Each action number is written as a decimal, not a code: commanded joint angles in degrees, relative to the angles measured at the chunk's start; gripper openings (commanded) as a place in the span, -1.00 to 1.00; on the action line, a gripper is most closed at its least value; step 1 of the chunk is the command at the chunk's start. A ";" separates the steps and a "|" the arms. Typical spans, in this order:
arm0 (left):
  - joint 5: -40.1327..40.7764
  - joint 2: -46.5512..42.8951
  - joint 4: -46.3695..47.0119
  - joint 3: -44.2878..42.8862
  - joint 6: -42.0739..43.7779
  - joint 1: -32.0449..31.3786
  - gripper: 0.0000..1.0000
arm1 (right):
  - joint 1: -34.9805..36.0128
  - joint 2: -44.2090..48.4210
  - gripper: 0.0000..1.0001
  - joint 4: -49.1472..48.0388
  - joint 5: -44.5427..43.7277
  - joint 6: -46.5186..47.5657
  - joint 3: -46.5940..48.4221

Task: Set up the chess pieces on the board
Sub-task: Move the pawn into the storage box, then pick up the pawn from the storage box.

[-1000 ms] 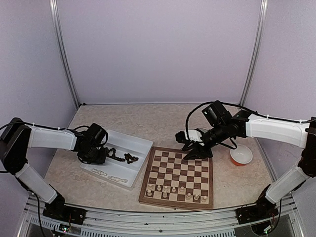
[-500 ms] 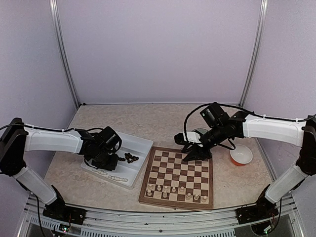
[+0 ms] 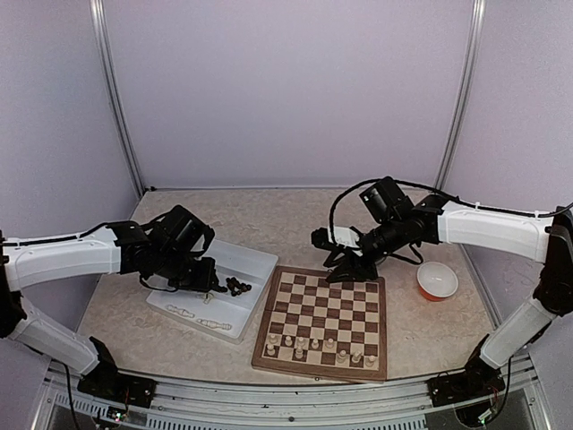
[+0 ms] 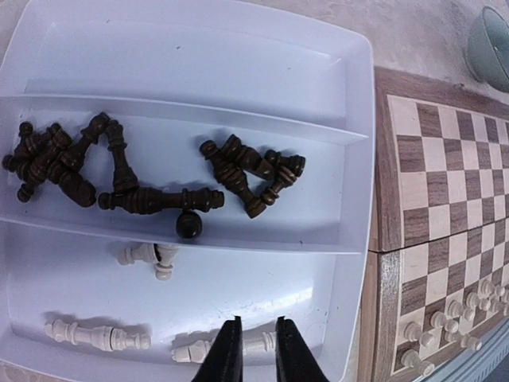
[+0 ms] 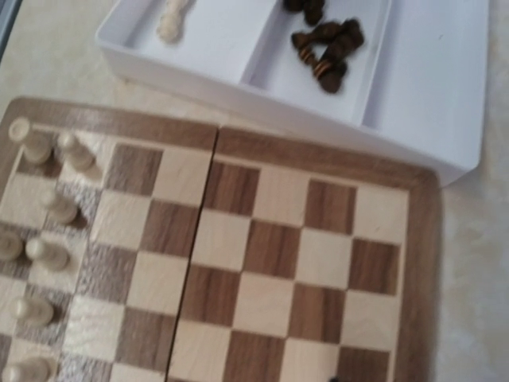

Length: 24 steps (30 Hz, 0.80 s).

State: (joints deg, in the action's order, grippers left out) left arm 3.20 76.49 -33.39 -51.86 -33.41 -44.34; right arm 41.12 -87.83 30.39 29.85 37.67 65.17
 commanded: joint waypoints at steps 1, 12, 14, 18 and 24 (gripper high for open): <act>6.13 -0.73 -2.42 3.46 -3.05 1.80 -0.52 | 0.35 -1.26 -0.21 -0.41 1.82 -1.92 2.42; 6.86 0.06 11.21 12.01 1.88 9.98 -0.17 | 0.38 -1.38 -0.20 -0.87 2.20 -2.52 0.89; 6.58 2.62 12.34 10.96 3.81 10.23 -0.18 | 0.35 -1.38 -0.20 -1.00 1.94 -2.43 0.55; 6.17 9.43 12.59 7.90 9.65 9.13 -0.18 | 0.37 -1.29 -0.20 -1.27 1.74 -2.18 -0.14; 4.54 16.11 11.45 5.49 12.75 7.99 -0.25 | 0.36 -1.46 -0.20 -1.44 1.48 -1.56 -0.89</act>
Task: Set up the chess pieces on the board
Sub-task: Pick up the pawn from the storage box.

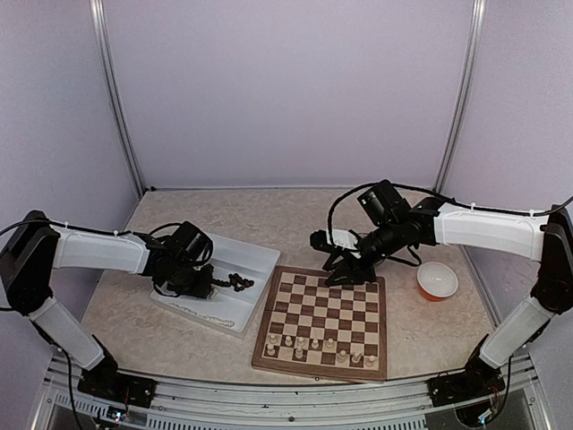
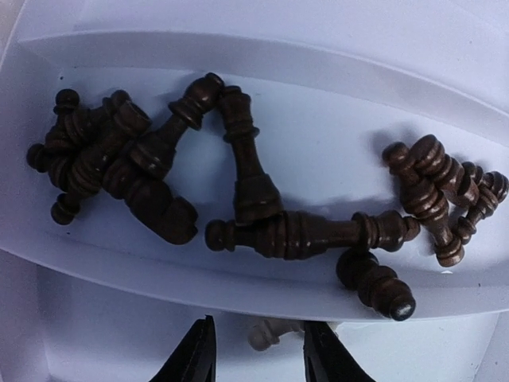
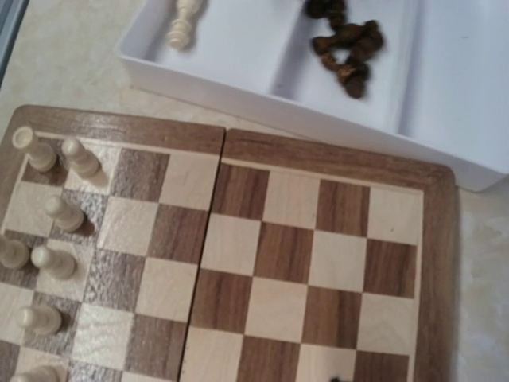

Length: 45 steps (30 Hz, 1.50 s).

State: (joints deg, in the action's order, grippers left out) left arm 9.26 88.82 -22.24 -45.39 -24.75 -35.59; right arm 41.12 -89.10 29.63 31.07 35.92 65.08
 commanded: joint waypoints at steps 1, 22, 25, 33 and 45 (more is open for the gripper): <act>-2.17 4.10 0.08 -0.94 4.10 -1.16 -0.26 | 0.36 -0.20 -0.20 -0.62 0.29 0.18 -0.83; -4.72 0.92 -1.57 3.29 -1.21 -5.28 -0.59 | 0.36 -1.43 -0.20 -0.05 1.27 0.98 -1.01; -4.86 0.32 -2.42 2.83 -1.65 -5.42 -0.68 | 0.41 -1.49 -0.20 0.09 1.32 0.90 -0.90; -5.60 -9.22 -6.62 -0.24 -4.51 -6.68 -0.72 | 0.36 -0.68 -0.20 1.38 2.15 0.85 1.84; -3.28 -24.85 28.91 6.49 -25.79 -9.09 -0.75 | 2.37 -1.78 -0.21 -6.07 -3.83 -6.73 10.71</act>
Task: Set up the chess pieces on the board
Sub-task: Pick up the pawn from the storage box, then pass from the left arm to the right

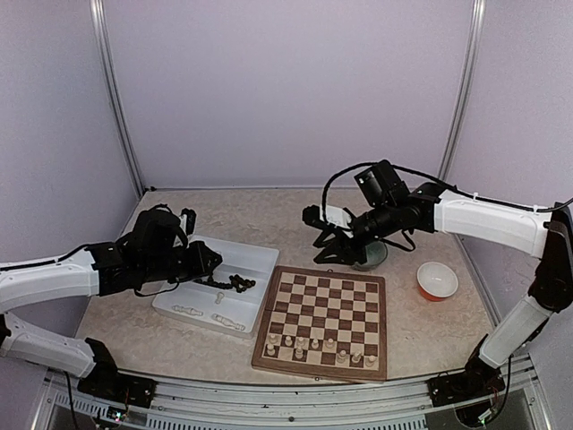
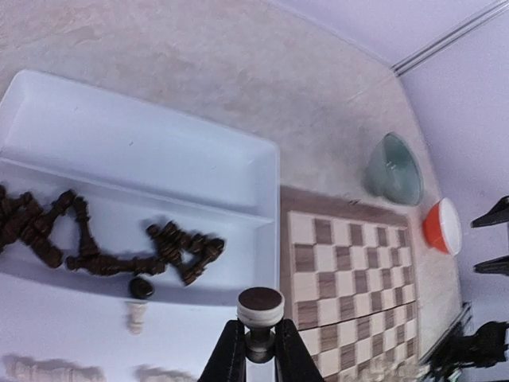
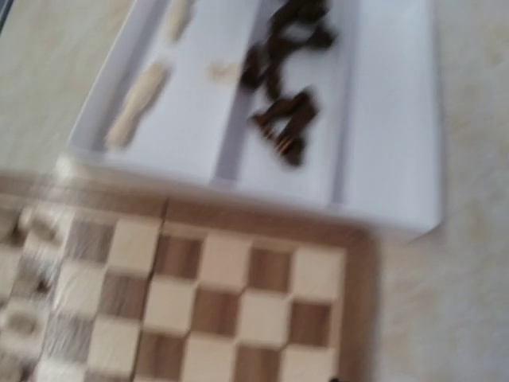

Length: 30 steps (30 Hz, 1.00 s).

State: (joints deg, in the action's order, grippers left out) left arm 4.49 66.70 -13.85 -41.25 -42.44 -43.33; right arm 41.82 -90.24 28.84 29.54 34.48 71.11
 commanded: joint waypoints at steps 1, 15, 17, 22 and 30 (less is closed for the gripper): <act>1.18 -2.59 23.56 2.18 -8.22 -1.74 -0.76 | 1.92 -1.33 -0.20 -5.46 -1.61 -5.78 6.04; -30.75 18.72 4.65 -21.49 6.02 -3.74 -0.74 | 4.84 -1.39 -0.18 12.14 0.04 19.73 14.27; -33.70 20.06 2.47 -23.04 6.66 -3.76 -0.75 | 5.69 -1.34 -0.19 13.40 -3.12 21.49 14.73; -39.22 21.99 1.55 -24.81 6.43 -3.93 -0.76 | 8.28 -1.58 -0.19 14.94 -6.90 23.88 15.26; -43.45 23.94 5.42 -24.40 3.96 -4.54 -0.76 | 12.65 -2.75 -0.19 14.00 -13.43 25.60 14.07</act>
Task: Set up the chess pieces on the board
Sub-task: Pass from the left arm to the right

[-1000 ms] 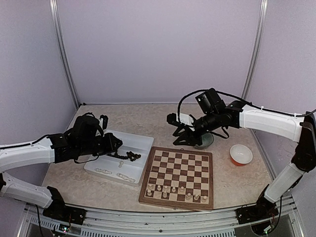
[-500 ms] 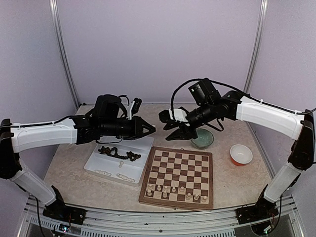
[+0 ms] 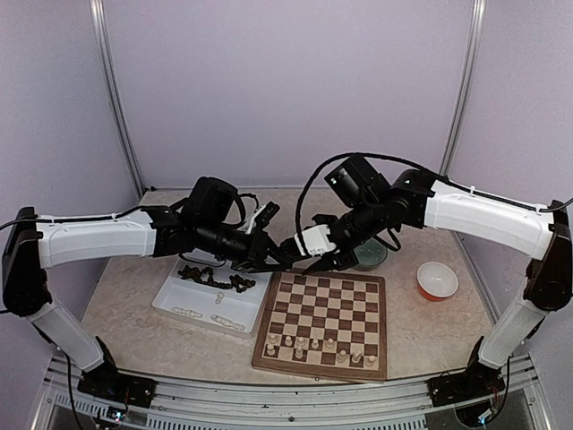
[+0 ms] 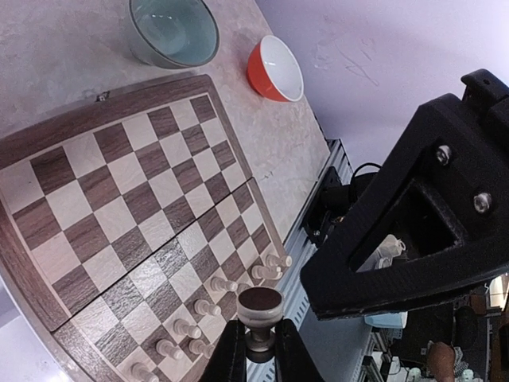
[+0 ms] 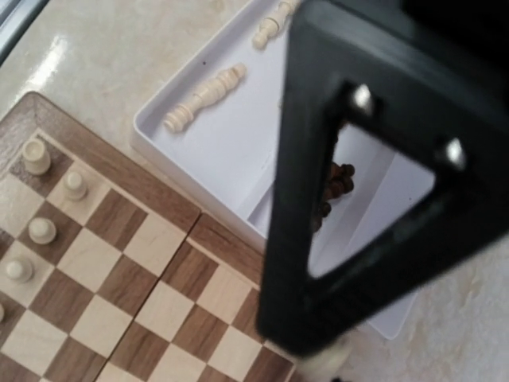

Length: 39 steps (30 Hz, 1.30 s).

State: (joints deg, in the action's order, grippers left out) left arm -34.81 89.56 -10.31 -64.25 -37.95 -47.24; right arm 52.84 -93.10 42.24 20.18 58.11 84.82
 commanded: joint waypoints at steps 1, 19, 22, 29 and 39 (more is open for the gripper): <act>-4.78 1.26 1.95 -1.41 -0.66 -0.70 -0.76 | 1.98 0.03 -0.18 0.29 -4.78 2.08 -0.03; -9.30 3.76 6.52 -1.63 -3.10 -1.71 -0.76 | 5.16 -0.24 -0.54 -2.41 -10.29 2.97 -4.39; -8.66 4.29 6.73 -1.67 -3.49 -1.71 -0.71 | 5.17 -0.04 -0.66 -2.86 -10.00 1.95 -4.42; -1.16 1.81 4.28 -2.22 -0.33 -1.71 -0.29 | 3.75 1.35 -0.84 -5.42 -9.47 -2.74 -7.10; 33.67 -18.56 18.12 11.26 10.32 -7.99 -0.07 | -13.76 3.66 -0.91 -11.44 24.66 -25.89 -8.73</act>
State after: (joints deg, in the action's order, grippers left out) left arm -19.42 76.66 -2.04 -56.60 -35.77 -50.17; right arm 45.52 -91.81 35.24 24.91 45.91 76.53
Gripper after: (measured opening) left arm 0.463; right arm 0.137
